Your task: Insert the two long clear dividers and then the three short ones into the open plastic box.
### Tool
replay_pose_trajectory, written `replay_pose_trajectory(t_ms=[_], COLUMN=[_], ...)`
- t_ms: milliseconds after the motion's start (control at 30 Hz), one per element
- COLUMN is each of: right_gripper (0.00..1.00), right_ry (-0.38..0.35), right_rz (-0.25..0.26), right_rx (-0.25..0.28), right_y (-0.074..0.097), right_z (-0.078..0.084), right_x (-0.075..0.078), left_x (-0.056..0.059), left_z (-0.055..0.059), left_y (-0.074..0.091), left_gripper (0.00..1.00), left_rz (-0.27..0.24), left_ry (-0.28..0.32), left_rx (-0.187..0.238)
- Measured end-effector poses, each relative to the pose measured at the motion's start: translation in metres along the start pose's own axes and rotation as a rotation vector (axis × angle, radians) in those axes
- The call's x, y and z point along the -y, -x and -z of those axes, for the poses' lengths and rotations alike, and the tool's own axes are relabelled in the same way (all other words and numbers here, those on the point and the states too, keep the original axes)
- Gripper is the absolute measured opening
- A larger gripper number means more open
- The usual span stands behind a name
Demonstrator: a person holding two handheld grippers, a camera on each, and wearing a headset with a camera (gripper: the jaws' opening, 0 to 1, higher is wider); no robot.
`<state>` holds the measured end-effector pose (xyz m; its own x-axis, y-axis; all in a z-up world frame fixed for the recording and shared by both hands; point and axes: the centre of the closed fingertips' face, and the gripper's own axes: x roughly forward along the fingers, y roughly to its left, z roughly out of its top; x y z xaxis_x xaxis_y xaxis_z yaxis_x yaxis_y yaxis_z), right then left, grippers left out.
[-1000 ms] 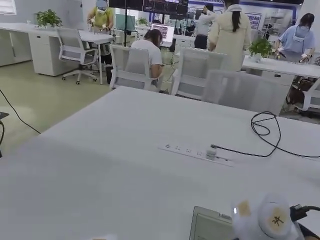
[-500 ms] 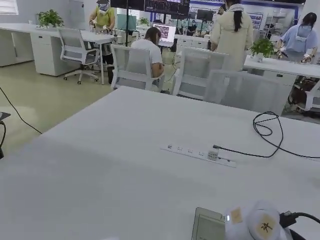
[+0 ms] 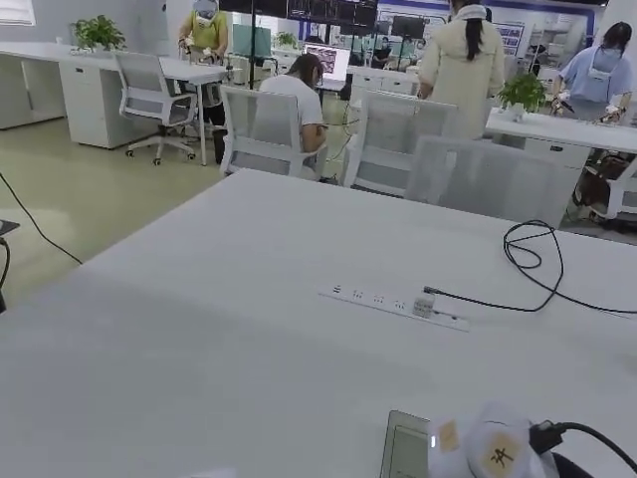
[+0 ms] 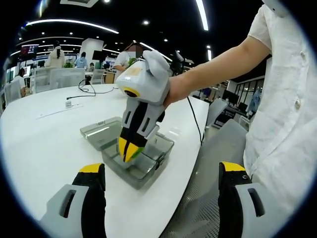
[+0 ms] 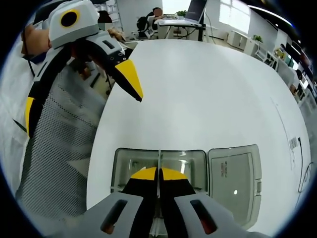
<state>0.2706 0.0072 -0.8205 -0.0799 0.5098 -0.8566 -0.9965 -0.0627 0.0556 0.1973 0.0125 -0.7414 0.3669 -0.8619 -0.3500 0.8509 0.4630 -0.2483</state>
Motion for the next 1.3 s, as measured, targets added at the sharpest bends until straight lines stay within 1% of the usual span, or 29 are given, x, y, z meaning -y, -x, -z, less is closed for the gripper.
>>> replay_pose_trajectory(t_ms=[100, 333, 467, 567, 633, 733, 867, 1000, 1100, 1300], right_gripper=[0.02, 0.03, 0.03, 0.04, 0.06, 0.09, 0.14, 0.18, 0.23, 0.31], right_ry=[-0.001, 0.002, 0.007, -0.002, -0.015, -0.054, -0.082, -0.117, -0.138, -0.154], right_rz=[0.000, 0.002, 0.004, 0.005, 0.012, 0.011, 0.021, 0.035, 0.042, 0.054], right_rx=[-0.010, -0.014, -0.007, 0.001, 0.019, 0.060, 0.098, 0.155, 0.197, 0.236], right_y=[0.000, -0.001, -0.001, 0.002, 0.005, 0.014, 0.025, 0.040, 0.053, 0.071], right_z=[0.001, 0.001, 0.002, 0.001, -0.001, -0.006, -0.008, -0.011, -0.013, -0.009], right_x=[0.001, 0.001, 0.001, 0.001, 0.003, 0.004, 0.005, 0.006, 0.005, 0.001], left_x=[0.000, 0.000, 0.000, 0.000, 0.000, 0.000, 0.000, 0.001, 0.000, -0.001], left_z=[0.000, 0.001, 0.002, 0.003, 0.003, 0.003, 0.004, 0.003, 0.002, 0.002], left_y=[0.000, 0.000, 0.000, 0.001, 0.001, 0.001, 0.001, 0.000, 0.000, 0.002], left_gripper=[0.97, 0.97, 0.97, 0.97, 0.97, 0.97, 0.97, 0.97, 0.97, 0.97], left_rz=[0.000, 0.004, 0.003, 0.002, 0.001, 0.000, 0.001, 0.004, 0.003, 0.000], left_ry=[0.000, -0.002, -0.003, -0.004, -0.004, -0.004, -0.006, -0.010, -0.010, -0.015], left_rx=[0.001, -0.006, -0.009, -0.013, -0.013, -0.017, -0.019, -0.026, -0.025, -0.031])
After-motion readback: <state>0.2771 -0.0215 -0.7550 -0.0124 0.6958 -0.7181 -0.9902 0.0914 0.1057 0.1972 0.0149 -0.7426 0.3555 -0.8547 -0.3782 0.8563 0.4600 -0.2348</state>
